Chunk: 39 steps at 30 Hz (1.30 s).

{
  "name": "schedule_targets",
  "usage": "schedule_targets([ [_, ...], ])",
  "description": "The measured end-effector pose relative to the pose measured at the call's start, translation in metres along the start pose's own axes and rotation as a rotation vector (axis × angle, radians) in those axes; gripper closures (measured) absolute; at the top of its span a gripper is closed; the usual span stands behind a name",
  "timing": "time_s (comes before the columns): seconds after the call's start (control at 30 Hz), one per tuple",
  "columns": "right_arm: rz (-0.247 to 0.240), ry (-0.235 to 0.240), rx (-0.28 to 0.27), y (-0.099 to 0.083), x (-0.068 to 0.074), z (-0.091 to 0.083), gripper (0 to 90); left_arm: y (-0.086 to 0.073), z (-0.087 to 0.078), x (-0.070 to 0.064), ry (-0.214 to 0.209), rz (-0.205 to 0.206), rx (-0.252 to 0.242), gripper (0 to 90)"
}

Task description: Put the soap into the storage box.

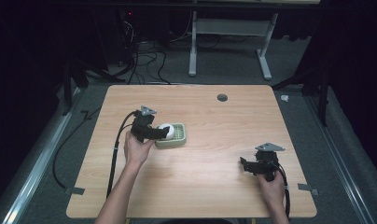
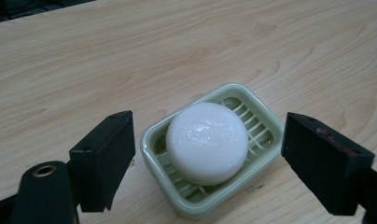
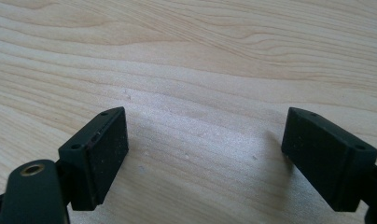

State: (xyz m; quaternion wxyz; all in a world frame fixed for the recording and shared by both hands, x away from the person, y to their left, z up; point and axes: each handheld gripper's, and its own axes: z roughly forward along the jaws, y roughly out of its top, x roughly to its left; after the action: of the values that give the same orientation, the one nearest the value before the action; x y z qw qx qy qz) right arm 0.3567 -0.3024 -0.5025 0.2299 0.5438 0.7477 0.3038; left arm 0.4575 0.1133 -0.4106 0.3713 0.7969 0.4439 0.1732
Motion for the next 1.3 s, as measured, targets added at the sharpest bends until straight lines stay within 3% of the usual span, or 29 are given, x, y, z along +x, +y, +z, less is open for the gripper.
schedule_targets([
  [0.57, -0.003, 0.001, 0.000, 0.000, 0.000, 0.000, 15.5, -0.003, -0.033, 0.000, -0.016, 0.016, -0.011, 18.5],
  [1.0, -0.003, 0.002, 0.000, 0.000, 0.000, 0.000, 15.4, -0.015, -0.059, 0.000, -0.010, -0.019, -0.049, 18.5],
  [1.3, -0.001, 0.001, 0.000, 0.000, 0.000, 0.000, 15.4, -0.026, -0.071, 0.001, -0.009, -0.031, -0.049, 18.4],
])
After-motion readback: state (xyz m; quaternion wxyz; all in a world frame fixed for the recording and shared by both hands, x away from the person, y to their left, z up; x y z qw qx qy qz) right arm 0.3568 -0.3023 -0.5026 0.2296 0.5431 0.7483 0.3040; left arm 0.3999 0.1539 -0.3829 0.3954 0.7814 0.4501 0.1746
